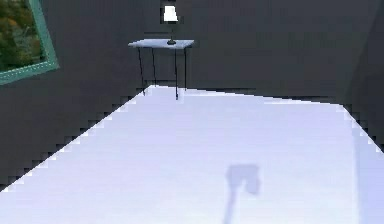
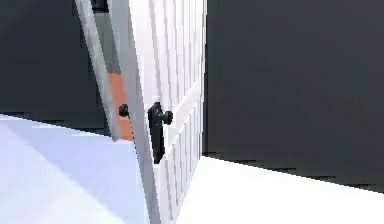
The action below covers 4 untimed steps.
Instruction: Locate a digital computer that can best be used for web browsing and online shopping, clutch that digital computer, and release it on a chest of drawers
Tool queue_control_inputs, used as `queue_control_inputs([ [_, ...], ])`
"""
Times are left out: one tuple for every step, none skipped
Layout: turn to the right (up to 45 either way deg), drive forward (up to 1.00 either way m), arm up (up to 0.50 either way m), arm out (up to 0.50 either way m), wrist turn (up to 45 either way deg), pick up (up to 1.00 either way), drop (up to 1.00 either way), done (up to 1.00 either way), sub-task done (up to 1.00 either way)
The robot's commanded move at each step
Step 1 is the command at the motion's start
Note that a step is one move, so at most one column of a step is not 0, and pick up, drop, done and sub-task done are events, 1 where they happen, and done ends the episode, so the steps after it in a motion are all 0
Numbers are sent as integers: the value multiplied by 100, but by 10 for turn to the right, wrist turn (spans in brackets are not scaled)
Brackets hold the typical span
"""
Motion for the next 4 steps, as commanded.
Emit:
queue_control_inputs([
  [150,0,0,0,0,0,0,0,0],
  [0,70,0,0,0,0,0,0,0],
  [450,0,0,0,0,0,0,0,0],
  [210,0,0,0,0,0,0,0,0],
])
